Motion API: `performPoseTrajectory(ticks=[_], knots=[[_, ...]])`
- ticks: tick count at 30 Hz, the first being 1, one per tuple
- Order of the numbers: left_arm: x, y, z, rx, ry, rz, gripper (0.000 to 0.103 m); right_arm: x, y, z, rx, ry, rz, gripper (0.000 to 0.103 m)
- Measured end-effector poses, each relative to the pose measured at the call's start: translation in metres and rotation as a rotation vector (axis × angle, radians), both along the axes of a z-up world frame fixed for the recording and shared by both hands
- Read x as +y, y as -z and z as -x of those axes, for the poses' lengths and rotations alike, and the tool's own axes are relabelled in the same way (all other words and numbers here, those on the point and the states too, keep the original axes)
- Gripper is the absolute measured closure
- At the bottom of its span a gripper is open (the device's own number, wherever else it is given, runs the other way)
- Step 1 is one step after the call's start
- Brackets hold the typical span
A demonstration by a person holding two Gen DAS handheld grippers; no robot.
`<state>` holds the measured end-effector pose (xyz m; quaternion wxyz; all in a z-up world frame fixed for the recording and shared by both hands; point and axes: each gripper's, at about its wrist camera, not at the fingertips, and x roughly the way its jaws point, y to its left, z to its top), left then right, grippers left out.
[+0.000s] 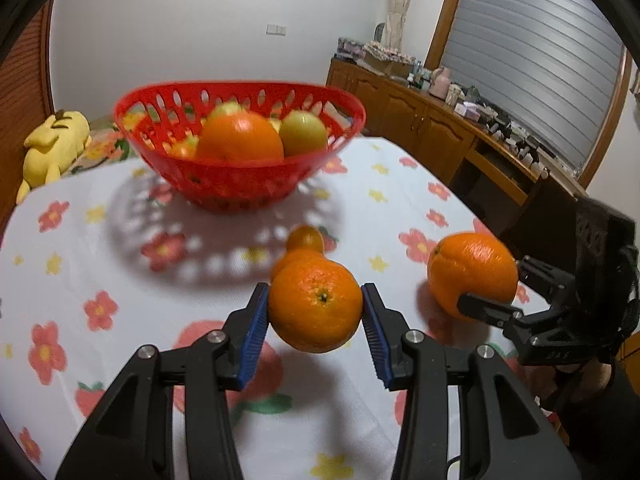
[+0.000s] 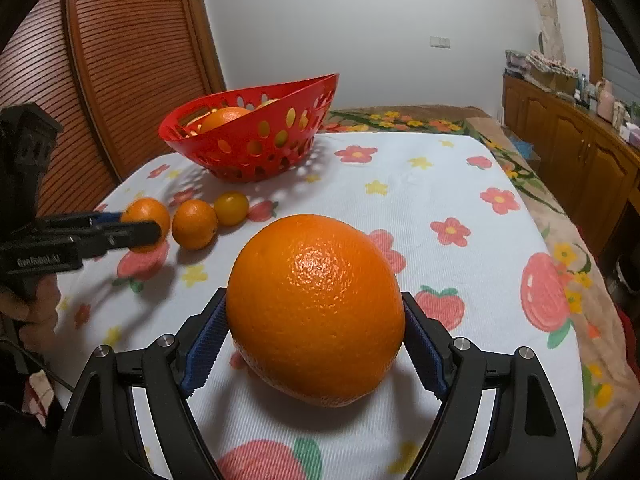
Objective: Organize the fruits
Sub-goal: 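Carry the mandarin and the large orange over the red basket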
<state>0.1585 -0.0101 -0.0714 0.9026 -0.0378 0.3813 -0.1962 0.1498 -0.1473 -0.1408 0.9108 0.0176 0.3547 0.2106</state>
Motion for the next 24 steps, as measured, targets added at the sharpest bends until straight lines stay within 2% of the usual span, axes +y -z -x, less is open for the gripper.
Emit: performPoseTrajectory(ticks=[5,14,24], knots=[[0.008,-0.019,-0.002,-0.047,-0.014,-0.006,0.060,0.000,-0.007,-0.004,0.002,-0.018,-0.003,0.020],[0.026,-0.055,-0.014,-0.132,-0.044,-0.004,0.059,0.009,-0.057,-0.021,-0.081,-0.065,-0.020,0.020],[0.042,-0.065,-0.047,-0.151,-0.072,-0.018,0.059,0.034,-0.097,-0.060,-0.136,-0.134,0.020,0.020]])
